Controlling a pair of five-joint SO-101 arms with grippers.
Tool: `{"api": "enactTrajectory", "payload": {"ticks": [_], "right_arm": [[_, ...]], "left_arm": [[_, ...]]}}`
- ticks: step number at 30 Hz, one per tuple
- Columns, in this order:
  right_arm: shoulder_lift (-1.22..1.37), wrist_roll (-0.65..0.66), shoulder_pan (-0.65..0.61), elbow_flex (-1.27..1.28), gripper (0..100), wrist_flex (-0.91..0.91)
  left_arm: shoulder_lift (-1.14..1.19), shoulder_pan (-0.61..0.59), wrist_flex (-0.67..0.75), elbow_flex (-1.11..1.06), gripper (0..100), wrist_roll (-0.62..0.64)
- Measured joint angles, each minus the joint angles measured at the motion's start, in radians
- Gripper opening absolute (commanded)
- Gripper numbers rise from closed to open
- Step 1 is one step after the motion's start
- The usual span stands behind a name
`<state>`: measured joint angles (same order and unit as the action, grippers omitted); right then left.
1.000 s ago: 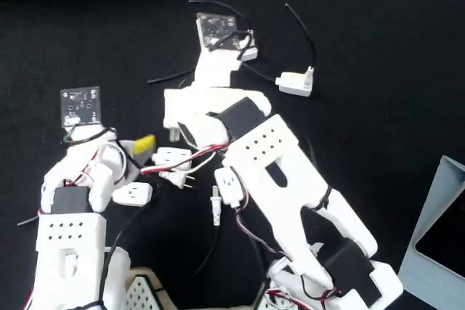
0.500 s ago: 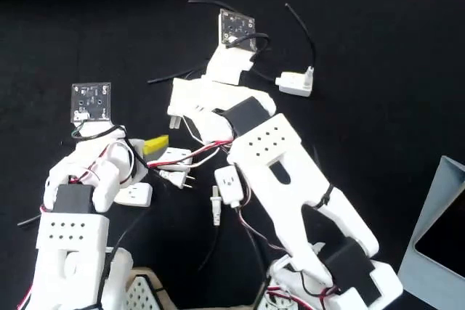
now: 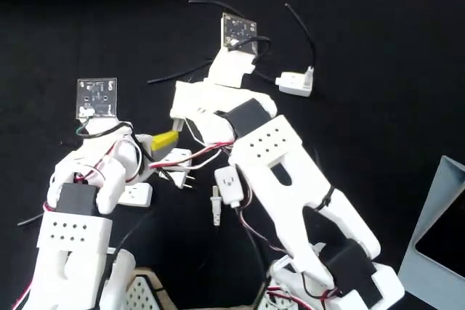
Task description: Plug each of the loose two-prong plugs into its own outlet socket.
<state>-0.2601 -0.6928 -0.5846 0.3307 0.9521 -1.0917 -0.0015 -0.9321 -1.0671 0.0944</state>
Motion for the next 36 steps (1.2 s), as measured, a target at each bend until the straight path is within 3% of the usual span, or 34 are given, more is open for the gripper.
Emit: {"api": "enactTrajectory", "payload": {"ticks": [28, 36], "right_arm": [[-0.157, 0.064, 0.0, 0.028, 1.3, 0.152], [-0.158, 0.066, 0.0, 0.084, 1.2, 0.012]], "left_arm": [[0.0, -0.038, 0.058, 0.0, 36, 0.0], [-0.002, -0.009, -0.08, 0.041, 36, -0.008]]}}
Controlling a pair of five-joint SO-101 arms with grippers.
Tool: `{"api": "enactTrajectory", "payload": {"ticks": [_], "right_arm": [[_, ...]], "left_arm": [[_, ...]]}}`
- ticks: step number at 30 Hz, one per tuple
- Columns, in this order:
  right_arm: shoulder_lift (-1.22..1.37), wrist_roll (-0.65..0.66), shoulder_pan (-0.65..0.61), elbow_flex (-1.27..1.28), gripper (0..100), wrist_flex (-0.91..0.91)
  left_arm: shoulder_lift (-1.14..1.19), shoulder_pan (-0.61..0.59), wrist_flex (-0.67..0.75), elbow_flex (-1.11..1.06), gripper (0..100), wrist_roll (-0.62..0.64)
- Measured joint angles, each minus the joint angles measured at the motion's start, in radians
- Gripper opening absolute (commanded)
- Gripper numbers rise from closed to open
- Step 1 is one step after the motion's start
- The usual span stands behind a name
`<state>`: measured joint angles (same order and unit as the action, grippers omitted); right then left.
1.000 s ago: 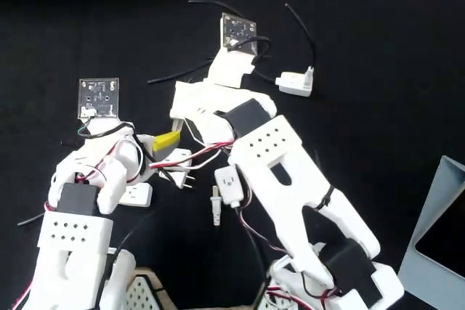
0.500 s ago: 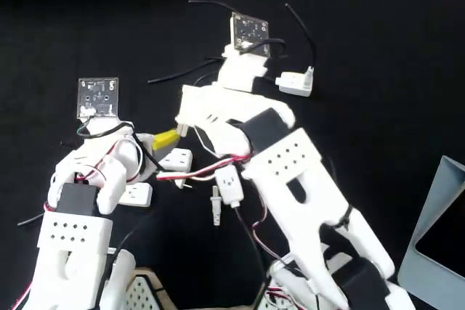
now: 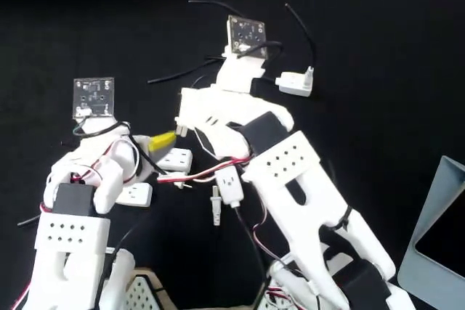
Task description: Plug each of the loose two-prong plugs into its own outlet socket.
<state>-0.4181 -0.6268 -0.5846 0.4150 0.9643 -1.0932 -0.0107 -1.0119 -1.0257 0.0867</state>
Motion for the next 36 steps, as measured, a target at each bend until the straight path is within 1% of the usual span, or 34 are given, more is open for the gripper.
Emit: {"api": "enactTrajectory", "payload": {"ticks": [4, 8, 10, 13, 16, 19, 24, 36], "right_arm": [[0.0, 0.0, 0.0, 0.091, 1.2, -0.106], [0.0, 0.002, -0.003, 0.107, 1.2, -0.124], [0.0, 0.002, -0.003, 0.107, 1.2, -0.124], [-0.031, 0.002, -0.003, 0.112, 1.3, -0.124], [-0.072, 0.002, -0.003, 0.112, 1.3, -0.091], [-0.098, 0.011, -0.017, 0.115, 1.3, -0.064], [-0.107, 0.049, -0.038, 0.147, 1.3, -0.06], [-0.12, 0.083, -0.048, 0.147, 1.3, -0.008]], "left_arm": [[0.0, 0.021, -0.023, 0.012, 36, -0.014], [-0.002, 0.023, -0.023, 0.014, 36, -0.014], [-0.002, 0.021, -0.006, 0.014, 36, -0.014], [-0.002, 0.015, 0.055, -0.011, 36, -0.014], [-0.002, -0.006, 0.12, -0.043, 36, -0.02], [-0.002, -0.018, 0.15, -0.046, 36, -0.021], [0.0, -0.025, 0.157, -0.046, 36, -0.021], [0.0, -0.026, 0.184, -0.048, 36, -0.023]]}}
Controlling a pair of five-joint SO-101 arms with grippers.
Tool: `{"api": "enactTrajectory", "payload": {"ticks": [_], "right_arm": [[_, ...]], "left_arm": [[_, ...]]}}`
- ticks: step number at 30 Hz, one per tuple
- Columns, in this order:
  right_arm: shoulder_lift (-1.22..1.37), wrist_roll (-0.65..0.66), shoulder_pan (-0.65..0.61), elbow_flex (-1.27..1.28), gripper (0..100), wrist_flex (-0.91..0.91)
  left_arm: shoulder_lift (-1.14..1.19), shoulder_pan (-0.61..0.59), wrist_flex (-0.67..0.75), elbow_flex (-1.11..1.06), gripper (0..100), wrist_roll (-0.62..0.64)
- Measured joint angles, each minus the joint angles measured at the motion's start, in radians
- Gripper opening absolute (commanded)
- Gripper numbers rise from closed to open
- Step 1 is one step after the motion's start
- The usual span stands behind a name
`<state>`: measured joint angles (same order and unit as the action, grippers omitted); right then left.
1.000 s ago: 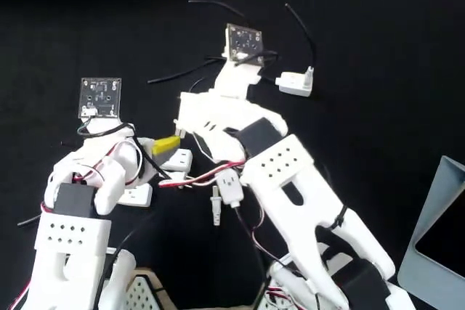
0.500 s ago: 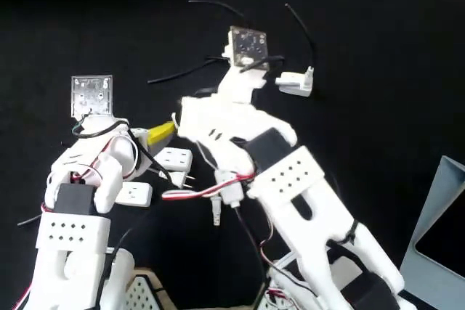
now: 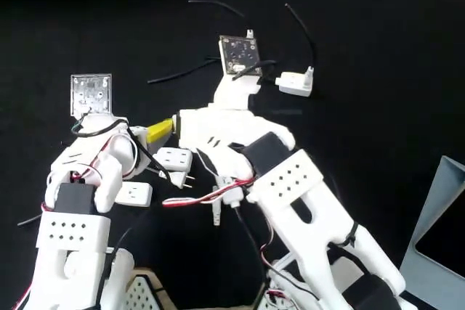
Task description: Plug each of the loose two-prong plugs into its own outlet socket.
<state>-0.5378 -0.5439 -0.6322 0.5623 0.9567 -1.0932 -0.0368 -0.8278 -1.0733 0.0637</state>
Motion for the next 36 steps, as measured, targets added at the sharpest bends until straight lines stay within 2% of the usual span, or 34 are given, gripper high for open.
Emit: {"api": "enactTrajectory", "payload": {"ticks": [4, 9, 15, 20, 25, 31, 36], "right_arm": [[0.0, 0.0, 0.0, 0.0, 1.3, 0.0], [0.002, 0.02, -0.005, 0.0, 1.3, 0.002], [0.002, 0.066, 0.066, 0.002, 1.3, 0.002], [0.002, 0.08, 0.133, 0.002, 1.3, 0.002], [0.002, 0.086, 0.229, 0.002, 1.3, 0.002], [0.002, 0.086, 0.318, 0.002, 1.3, 0.002], [0.002, 0.1, 0.362, 0.029, 1.3, 0.002]], "left_arm": [[0.0, 0.0, -0.014, 0.0, 36, 0.0], [0.0, 0.002, -0.132, 0.046, 36, -0.003], [0.0, -0.055, -0.253, 0.115, 36, -0.107], [0.0, -0.127, -0.261, 0.117, 36, -0.252], [0.055, -0.13, -0.261, 0.13, 36, -0.408], [0.342, -0.12, -0.255, 0.275, 36, -0.563], [0.617, -0.043, -0.328, 0.445, 36, -0.775]]}}
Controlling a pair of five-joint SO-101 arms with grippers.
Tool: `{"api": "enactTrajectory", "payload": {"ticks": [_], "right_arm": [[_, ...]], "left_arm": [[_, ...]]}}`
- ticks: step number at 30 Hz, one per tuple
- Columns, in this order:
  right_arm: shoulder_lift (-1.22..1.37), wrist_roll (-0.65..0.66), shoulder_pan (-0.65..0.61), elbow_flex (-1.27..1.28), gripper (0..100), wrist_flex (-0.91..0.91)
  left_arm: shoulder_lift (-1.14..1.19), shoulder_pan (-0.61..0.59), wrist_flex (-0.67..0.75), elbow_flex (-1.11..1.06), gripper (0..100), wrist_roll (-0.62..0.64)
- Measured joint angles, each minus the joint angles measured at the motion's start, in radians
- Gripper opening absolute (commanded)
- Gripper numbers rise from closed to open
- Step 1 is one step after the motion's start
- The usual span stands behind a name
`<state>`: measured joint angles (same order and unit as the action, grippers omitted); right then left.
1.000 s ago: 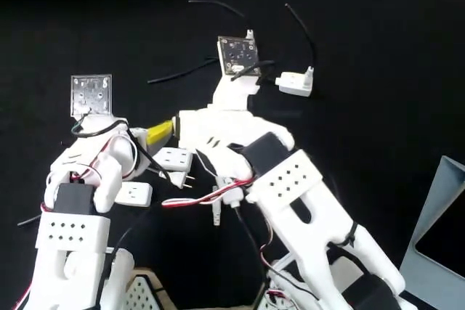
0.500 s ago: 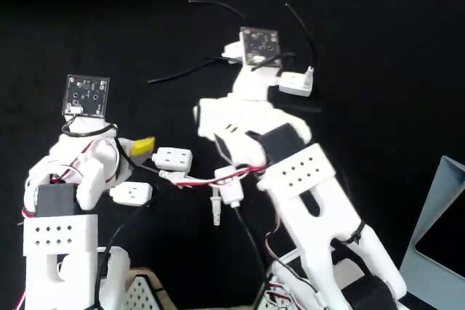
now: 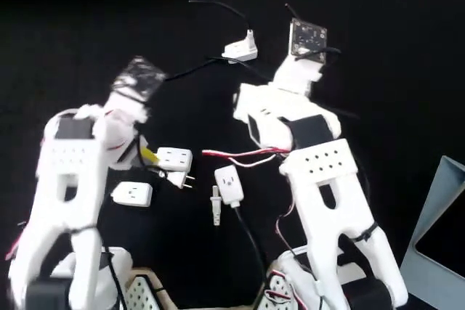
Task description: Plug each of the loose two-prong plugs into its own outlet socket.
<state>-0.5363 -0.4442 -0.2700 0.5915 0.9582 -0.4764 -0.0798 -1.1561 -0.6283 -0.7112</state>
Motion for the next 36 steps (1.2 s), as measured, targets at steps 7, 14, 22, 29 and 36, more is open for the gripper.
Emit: {"api": "enactTrajectory", "payload": {"ticks": [7, 14, 22, 29, 36], "right_arm": [[0.0, 0.012, 0.031, 0.006, 1.3, 0.0], [0.0, 0.012, 0.031, 0.006, 1.3, 0.0], [0.0, 0.012, 0.031, 0.006, 1.3, 0.0], [0.0, 0.012, 0.031, 0.006, 1.3, 0.0], [0.0, 0.012, 0.031, 0.006, 1.3, 0.0]], "left_arm": [[0.21, 0.078, -0.002, 0.103, 36, -0.227], [0.342, 0.133, 0.227, 0.068, 36, -0.276], [0.463, 0.175, 0.358, 0.06, 32, -0.276], [0.499, 0.175, 0.434, 0.058, 20, -0.213], [0.499, 0.157, 0.434, 0.058, 36, -0.012]]}}
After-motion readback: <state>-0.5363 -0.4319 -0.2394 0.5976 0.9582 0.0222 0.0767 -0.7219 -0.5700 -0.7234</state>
